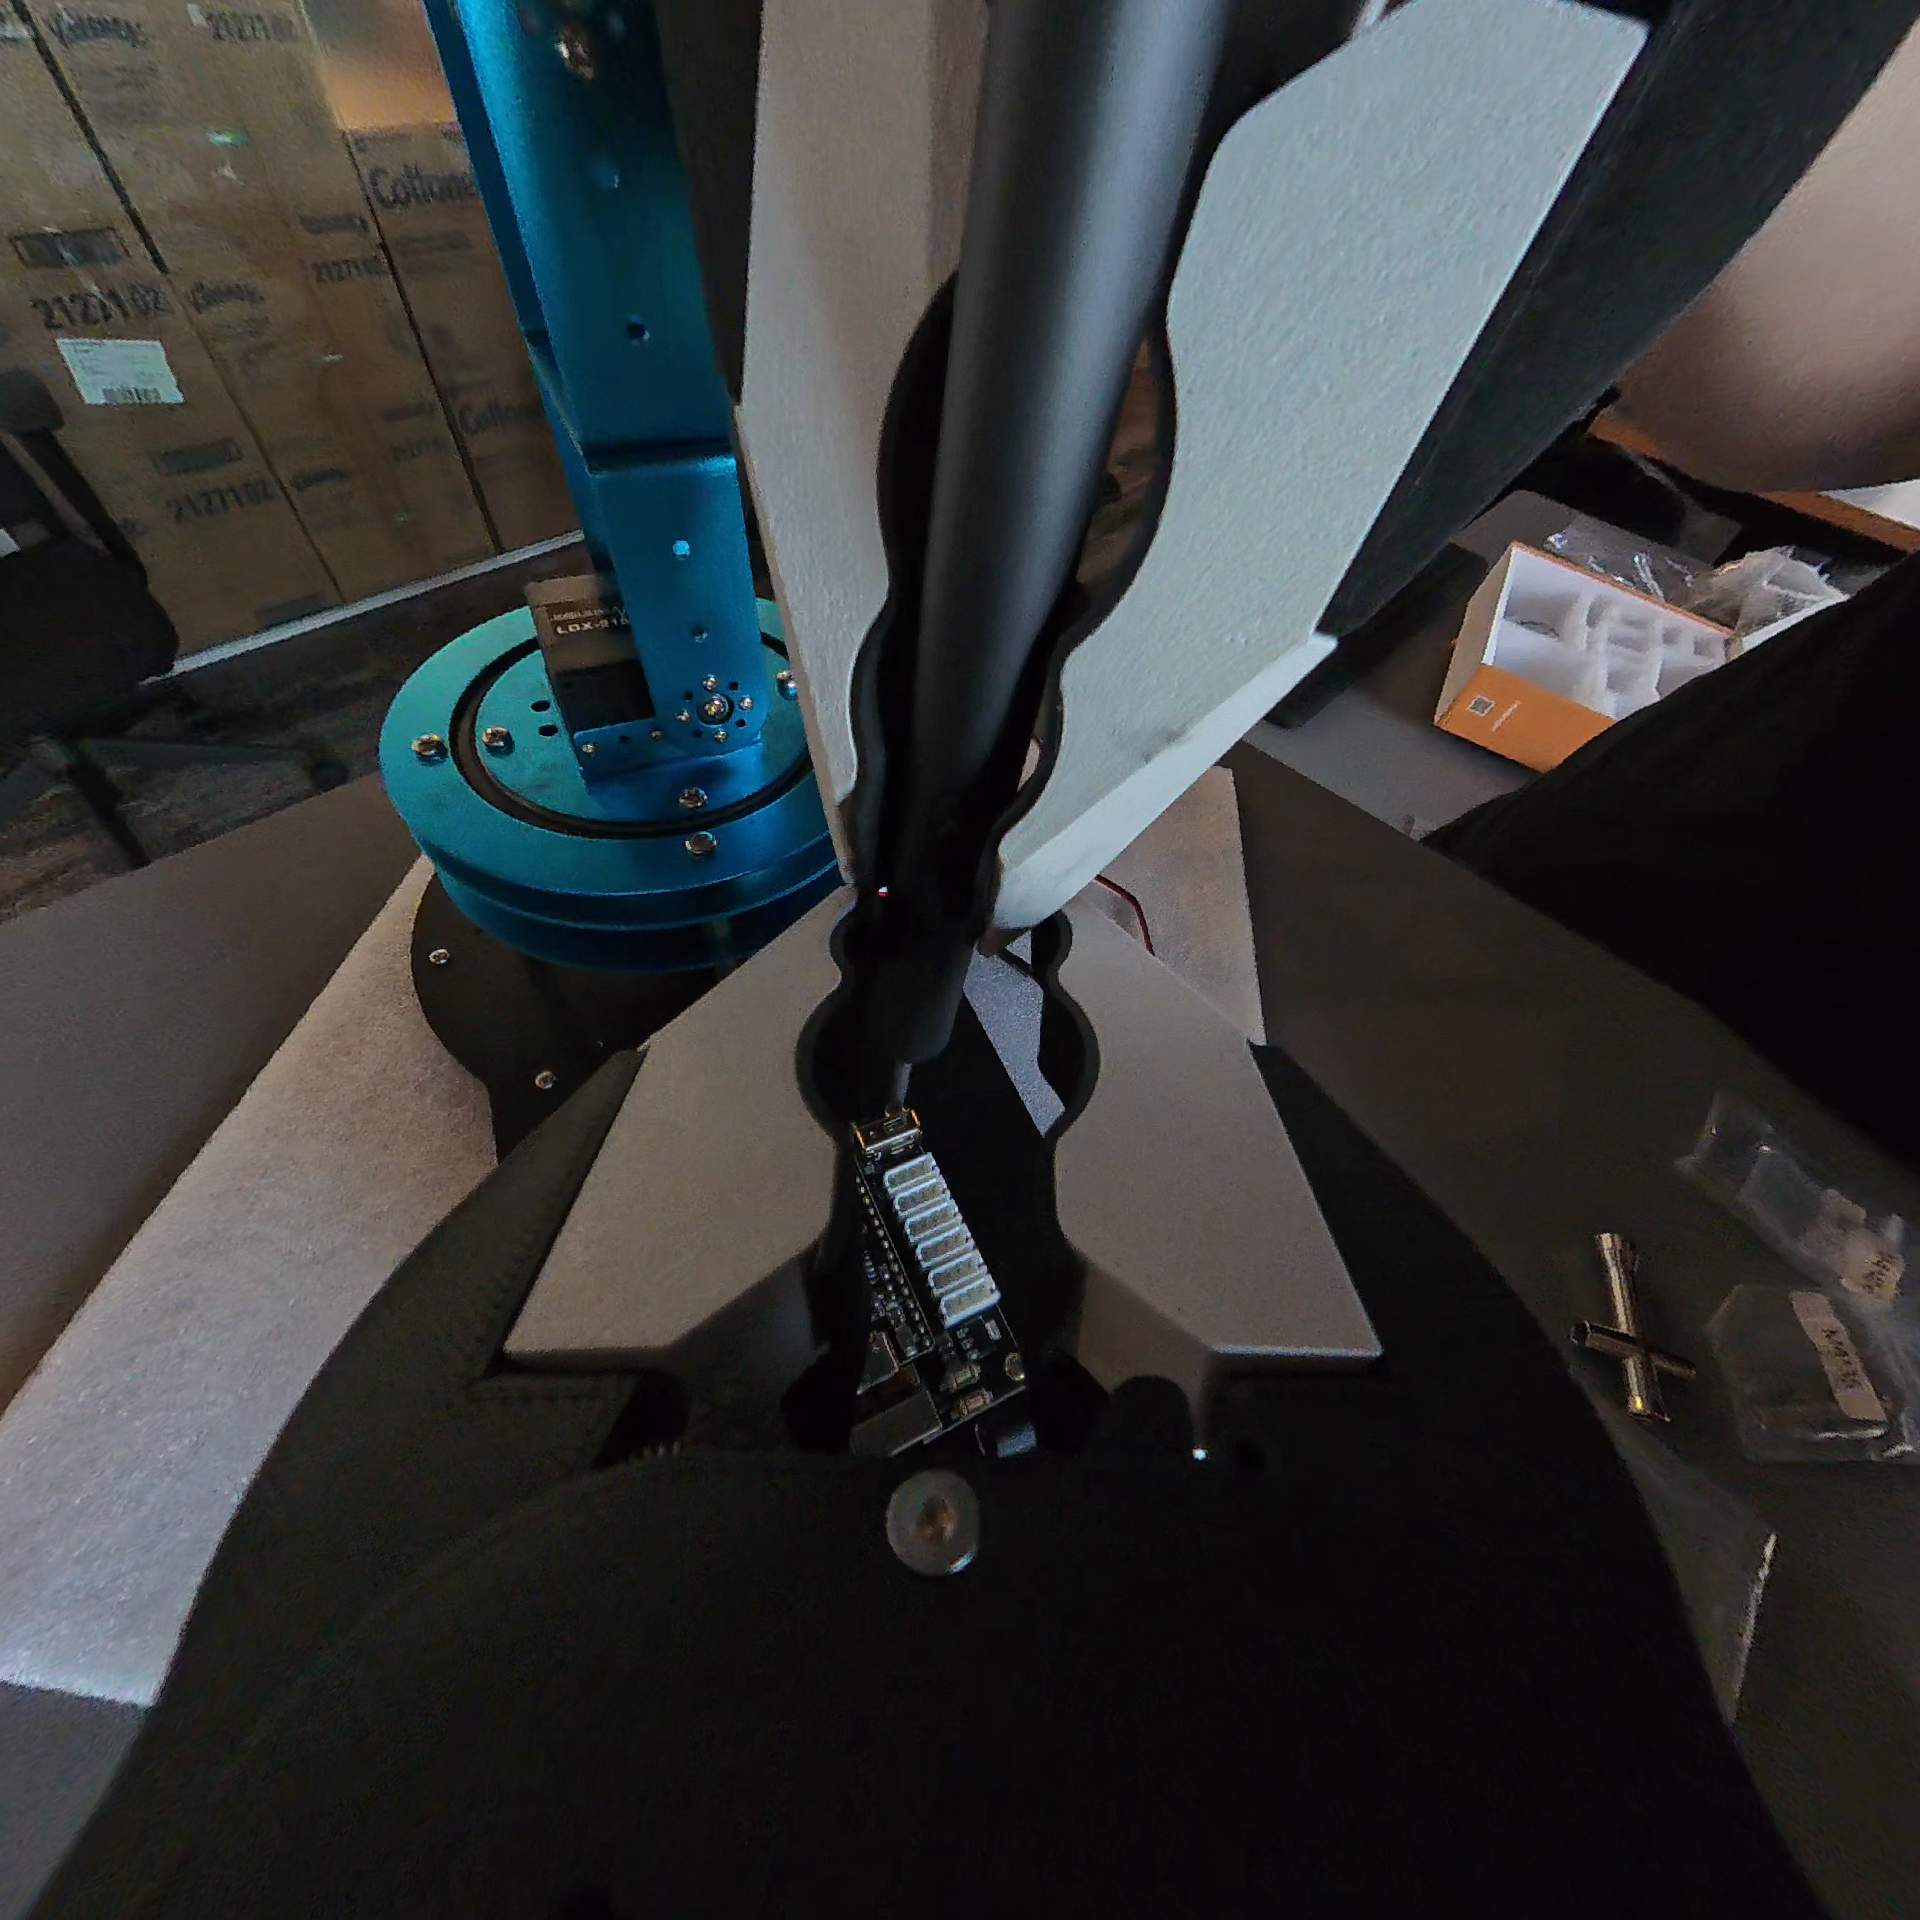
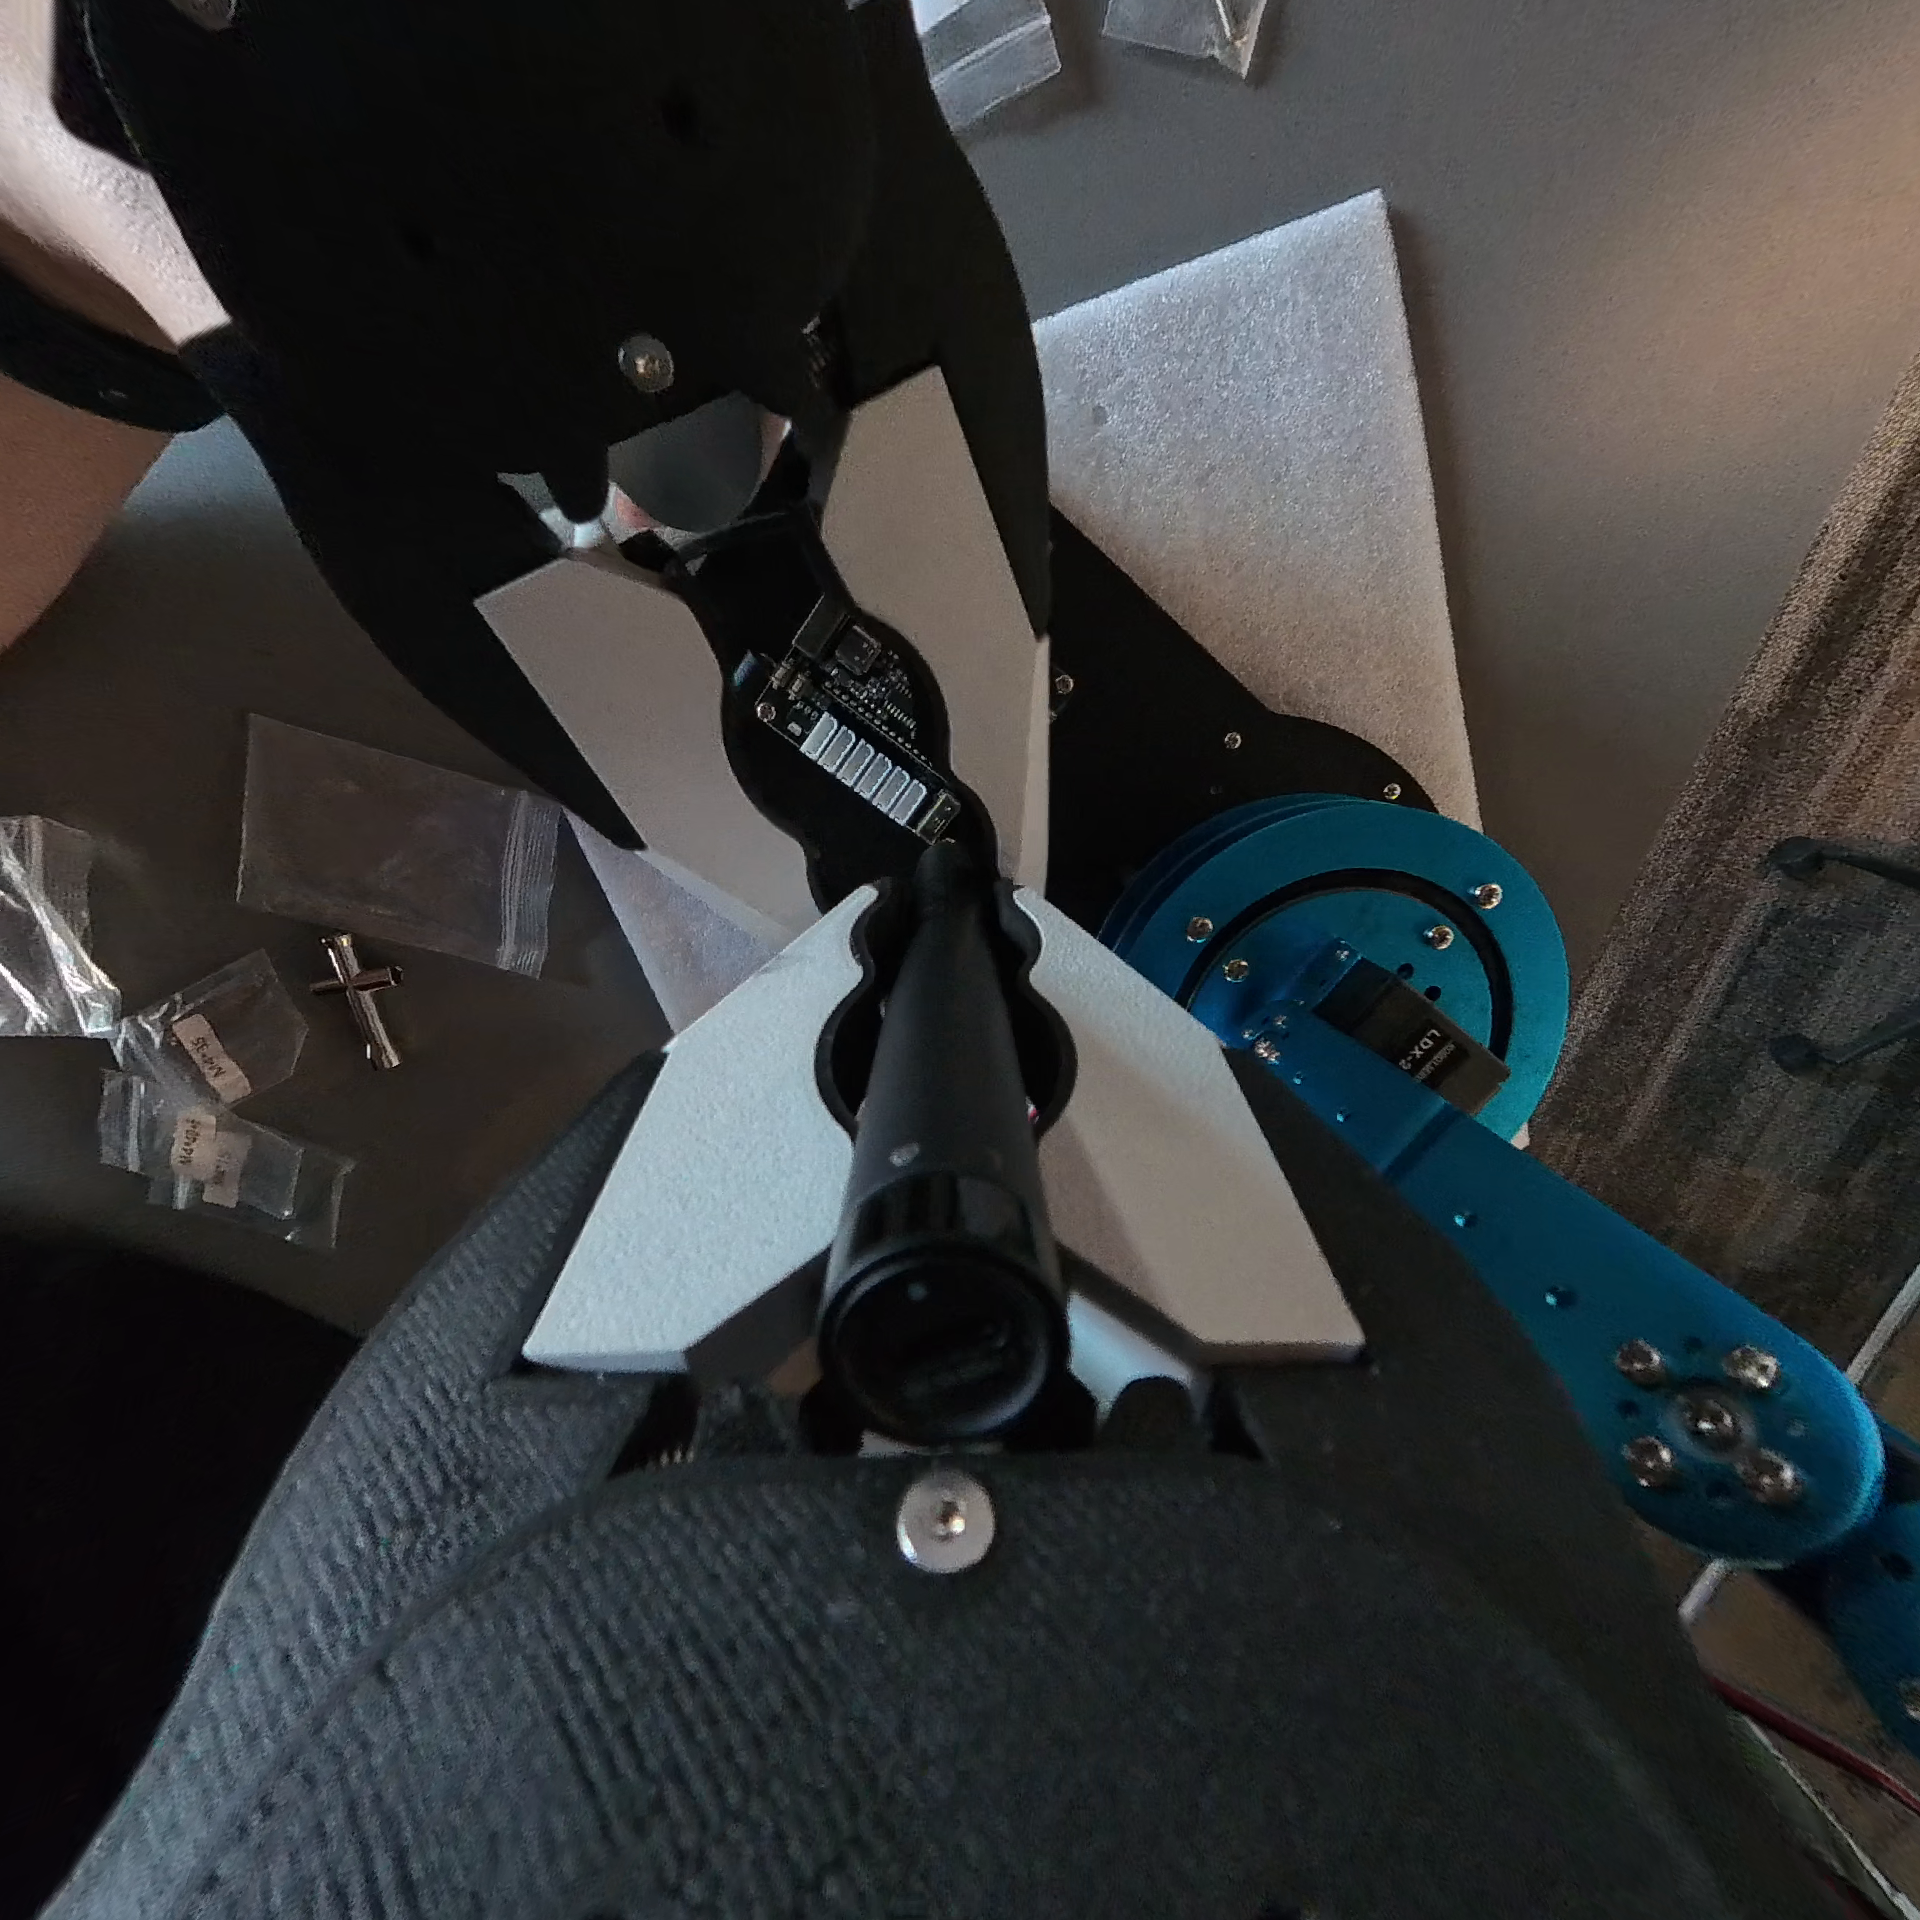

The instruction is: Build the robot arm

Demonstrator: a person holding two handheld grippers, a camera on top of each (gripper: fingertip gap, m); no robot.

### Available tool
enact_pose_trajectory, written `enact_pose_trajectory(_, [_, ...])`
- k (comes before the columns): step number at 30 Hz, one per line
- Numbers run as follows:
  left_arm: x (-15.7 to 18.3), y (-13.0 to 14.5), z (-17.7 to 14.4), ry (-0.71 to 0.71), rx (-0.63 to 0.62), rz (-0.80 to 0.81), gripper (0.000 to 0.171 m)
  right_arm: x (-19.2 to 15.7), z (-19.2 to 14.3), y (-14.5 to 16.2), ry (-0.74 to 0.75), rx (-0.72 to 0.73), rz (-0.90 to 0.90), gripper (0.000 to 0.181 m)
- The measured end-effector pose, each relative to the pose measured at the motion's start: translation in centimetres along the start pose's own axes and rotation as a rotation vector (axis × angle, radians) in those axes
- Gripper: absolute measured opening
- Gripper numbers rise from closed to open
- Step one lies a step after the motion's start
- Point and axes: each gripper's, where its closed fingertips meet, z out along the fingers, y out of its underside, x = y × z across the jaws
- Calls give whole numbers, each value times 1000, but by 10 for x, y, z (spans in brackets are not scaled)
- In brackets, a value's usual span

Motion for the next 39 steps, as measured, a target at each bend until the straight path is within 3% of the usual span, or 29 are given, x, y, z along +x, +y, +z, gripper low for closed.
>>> enact_pose_trajectory(7, [-4, 2, 6, -44, -10, 49, 20, 1, 0, 0, -11, -5, -14, 19])
enact_pose_trajectory(16, [-11, 3, 3, -88, 3, 59, 15, 6, 1, -9, 28, 95, -7, 21])
enact_pose_trajectory(28, [-11, 3, 4, -107, -25, 96, 15, 12, -40, -41, 162, 478, -27, 22])
enact_pose_trajectory(36, [-12, 4, 4, -120, -36, 101, 15, 15, -53, -34, 200, 578, 48, 25])
enact_pose_trajectory(39, [-12, 4, 5, -117, -37, 99, 15, 12, -55, -35, 191, 633, 41, 18])
